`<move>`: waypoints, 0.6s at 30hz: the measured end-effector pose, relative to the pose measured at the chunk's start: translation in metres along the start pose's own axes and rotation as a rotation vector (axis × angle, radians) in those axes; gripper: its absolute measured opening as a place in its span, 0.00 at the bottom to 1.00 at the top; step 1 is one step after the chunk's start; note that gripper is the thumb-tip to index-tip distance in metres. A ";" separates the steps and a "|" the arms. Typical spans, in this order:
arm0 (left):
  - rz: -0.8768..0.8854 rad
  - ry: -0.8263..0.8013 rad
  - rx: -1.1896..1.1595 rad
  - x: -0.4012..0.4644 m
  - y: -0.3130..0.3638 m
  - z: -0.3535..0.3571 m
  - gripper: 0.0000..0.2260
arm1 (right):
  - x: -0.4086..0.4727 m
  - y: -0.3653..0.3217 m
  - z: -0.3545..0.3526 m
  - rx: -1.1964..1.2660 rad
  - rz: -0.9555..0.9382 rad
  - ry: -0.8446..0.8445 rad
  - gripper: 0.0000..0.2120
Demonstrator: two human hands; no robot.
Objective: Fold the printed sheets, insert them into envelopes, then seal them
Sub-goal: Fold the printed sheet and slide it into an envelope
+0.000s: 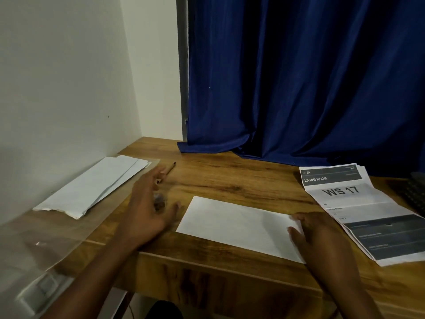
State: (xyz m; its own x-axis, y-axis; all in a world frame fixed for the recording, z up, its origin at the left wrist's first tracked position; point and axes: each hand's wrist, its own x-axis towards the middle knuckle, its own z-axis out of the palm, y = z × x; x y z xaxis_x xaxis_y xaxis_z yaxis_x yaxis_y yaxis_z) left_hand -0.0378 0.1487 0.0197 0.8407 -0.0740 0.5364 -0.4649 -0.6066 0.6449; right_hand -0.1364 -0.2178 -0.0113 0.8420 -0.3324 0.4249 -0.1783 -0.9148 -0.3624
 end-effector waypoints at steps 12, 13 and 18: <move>0.011 -0.383 0.136 0.017 -0.048 -0.036 0.29 | 0.001 -0.011 -0.004 -0.334 -0.051 -0.163 0.24; 0.013 -0.366 0.122 0.017 -0.046 -0.034 0.27 | 0.001 -0.012 -0.005 -0.338 -0.048 -0.173 0.24; -0.097 -0.288 -0.269 0.016 -0.017 -0.017 0.25 | -0.002 -0.017 -0.006 -0.357 -0.062 -0.191 0.21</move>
State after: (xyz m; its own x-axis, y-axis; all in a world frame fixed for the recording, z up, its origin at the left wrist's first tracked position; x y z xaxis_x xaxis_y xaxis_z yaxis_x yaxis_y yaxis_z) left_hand -0.0206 0.1714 0.0265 0.9099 -0.2682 0.3164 -0.4035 -0.3954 0.8252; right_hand -0.1379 -0.2029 -0.0009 0.9301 -0.2566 0.2627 -0.2617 -0.9650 -0.0161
